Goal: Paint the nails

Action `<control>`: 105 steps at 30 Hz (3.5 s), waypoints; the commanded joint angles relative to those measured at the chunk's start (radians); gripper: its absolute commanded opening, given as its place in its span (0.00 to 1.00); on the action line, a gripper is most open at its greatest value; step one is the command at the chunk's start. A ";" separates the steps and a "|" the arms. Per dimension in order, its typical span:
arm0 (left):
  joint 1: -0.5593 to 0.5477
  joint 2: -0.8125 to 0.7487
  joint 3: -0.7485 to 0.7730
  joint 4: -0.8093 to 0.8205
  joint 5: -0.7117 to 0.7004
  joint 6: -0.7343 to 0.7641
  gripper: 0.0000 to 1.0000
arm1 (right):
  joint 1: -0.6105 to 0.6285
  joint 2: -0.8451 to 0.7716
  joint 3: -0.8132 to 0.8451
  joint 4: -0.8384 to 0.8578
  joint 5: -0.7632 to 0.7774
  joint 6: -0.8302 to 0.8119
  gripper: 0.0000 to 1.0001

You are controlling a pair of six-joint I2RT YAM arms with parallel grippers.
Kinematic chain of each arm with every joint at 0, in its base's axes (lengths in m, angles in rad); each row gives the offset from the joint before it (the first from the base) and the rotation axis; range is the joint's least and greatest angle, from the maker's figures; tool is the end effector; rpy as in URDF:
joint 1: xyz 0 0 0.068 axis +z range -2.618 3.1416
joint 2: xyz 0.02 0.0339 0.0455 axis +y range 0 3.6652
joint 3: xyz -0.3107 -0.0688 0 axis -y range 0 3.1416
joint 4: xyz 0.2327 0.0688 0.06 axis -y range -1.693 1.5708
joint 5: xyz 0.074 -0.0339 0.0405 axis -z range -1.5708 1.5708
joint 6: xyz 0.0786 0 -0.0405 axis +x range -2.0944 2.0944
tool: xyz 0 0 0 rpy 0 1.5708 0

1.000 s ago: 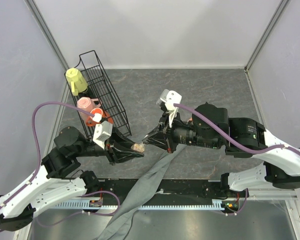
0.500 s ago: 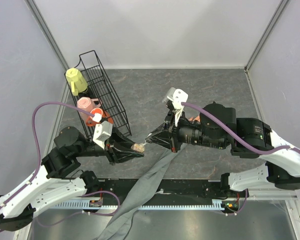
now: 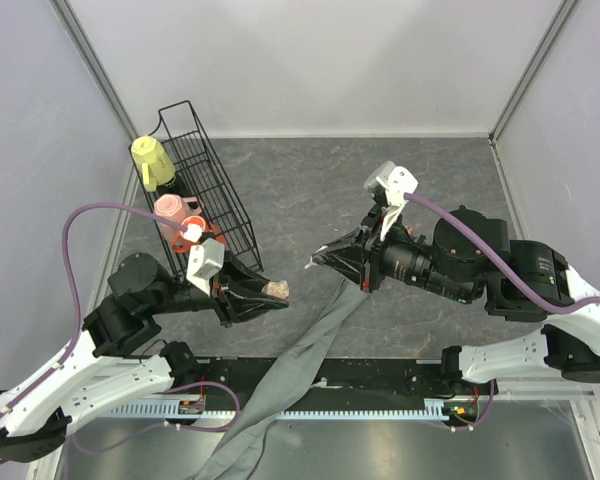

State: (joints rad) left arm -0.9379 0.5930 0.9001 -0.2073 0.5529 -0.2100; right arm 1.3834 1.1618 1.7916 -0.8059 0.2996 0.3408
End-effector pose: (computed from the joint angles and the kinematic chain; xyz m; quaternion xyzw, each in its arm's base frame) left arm 0.0295 -0.1101 0.4287 0.4189 0.5312 -0.5411 0.4996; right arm 0.0593 0.1882 0.5580 -0.2944 0.7050 0.4076 0.5001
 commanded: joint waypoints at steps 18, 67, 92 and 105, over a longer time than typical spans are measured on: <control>-0.001 0.359 0.298 0.330 -0.543 0.244 0.02 | -0.903 0.061 -0.464 0.220 -0.036 -0.006 0.00; 0.232 0.815 0.890 -0.067 -0.482 0.072 0.02 | -1.305 0.501 -0.618 0.445 -0.154 0.053 0.00; 0.280 0.827 0.905 -0.084 -0.421 0.054 0.02 | -1.307 0.532 -0.600 0.442 -0.160 0.049 0.00; 0.289 0.826 0.902 -0.086 -0.407 0.044 0.02 | -1.305 0.547 -0.617 0.435 -0.145 0.047 0.00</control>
State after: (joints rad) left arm -0.6556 1.4185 1.7615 -0.3088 0.1173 -0.1333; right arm 0.0811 1.7008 1.1492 -0.3824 0.1471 0.3950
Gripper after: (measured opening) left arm 0.316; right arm 0.072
